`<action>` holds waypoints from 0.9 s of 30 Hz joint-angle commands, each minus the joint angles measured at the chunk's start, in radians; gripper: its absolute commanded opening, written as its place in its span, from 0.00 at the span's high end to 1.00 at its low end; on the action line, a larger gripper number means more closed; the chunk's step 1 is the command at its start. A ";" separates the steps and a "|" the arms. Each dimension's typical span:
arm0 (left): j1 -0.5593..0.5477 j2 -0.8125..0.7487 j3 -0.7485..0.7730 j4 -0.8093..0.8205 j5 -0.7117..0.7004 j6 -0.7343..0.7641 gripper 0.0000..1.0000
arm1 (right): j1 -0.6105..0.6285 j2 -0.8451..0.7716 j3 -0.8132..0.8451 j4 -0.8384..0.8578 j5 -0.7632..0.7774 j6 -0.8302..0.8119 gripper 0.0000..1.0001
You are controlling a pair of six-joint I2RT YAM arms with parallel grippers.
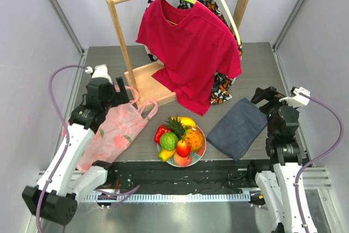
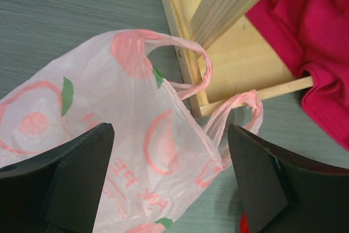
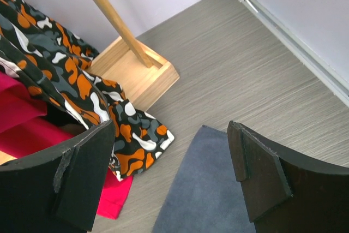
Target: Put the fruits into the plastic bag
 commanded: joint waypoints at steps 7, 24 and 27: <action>-0.083 0.211 0.112 -0.065 -0.162 -0.059 0.10 | 0.000 0.039 0.024 0.043 -0.060 -0.015 0.08; -0.065 0.431 0.161 0.008 -0.176 -0.047 0.33 | 0.000 0.084 0.019 0.053 -0.106 -0.016 0.08; -0.056 0.456 0.161 0.007 -0.171 -0.046 0.50 | 0.000 0.091 0.019 0.053 -0.112 -0.016 0.08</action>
